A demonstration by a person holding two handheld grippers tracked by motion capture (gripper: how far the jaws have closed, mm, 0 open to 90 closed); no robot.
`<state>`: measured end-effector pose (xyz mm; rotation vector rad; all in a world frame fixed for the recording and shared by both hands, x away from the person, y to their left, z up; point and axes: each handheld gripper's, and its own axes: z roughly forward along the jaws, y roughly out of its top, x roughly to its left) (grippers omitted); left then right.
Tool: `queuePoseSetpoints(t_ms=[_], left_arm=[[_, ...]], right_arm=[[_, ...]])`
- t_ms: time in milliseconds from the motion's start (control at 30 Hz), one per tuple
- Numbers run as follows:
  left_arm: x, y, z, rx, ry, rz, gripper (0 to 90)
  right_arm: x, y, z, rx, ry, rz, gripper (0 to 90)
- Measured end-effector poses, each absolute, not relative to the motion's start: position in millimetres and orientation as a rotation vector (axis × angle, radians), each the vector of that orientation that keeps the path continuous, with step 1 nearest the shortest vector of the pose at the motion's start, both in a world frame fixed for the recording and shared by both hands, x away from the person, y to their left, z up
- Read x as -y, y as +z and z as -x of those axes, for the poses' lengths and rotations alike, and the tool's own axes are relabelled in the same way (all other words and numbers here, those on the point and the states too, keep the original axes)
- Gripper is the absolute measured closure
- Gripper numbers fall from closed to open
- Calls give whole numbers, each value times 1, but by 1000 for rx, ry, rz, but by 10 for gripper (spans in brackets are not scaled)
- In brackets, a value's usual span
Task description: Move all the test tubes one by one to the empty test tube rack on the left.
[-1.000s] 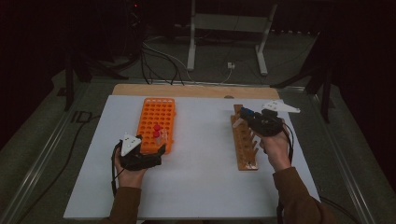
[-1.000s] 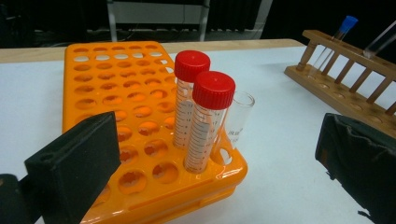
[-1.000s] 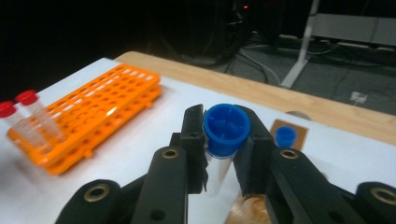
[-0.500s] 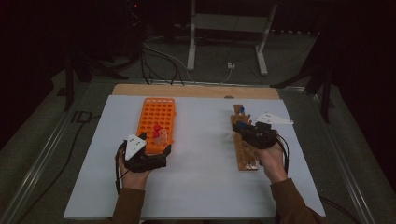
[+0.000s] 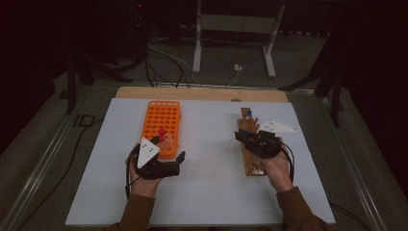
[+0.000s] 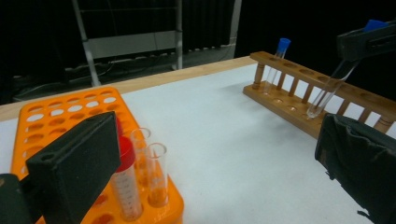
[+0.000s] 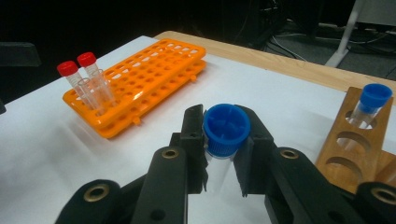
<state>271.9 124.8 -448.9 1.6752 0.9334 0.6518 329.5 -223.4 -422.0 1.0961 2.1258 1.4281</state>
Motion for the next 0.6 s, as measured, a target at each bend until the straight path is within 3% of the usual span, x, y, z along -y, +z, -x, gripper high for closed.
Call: queuePoseSetpoints(t_ms=[600], left_arm=[[-81,-441,-280,-835,578,-1747,32]], right_arm=[[215,-419,-323,-2136,1475,-1082,758]])
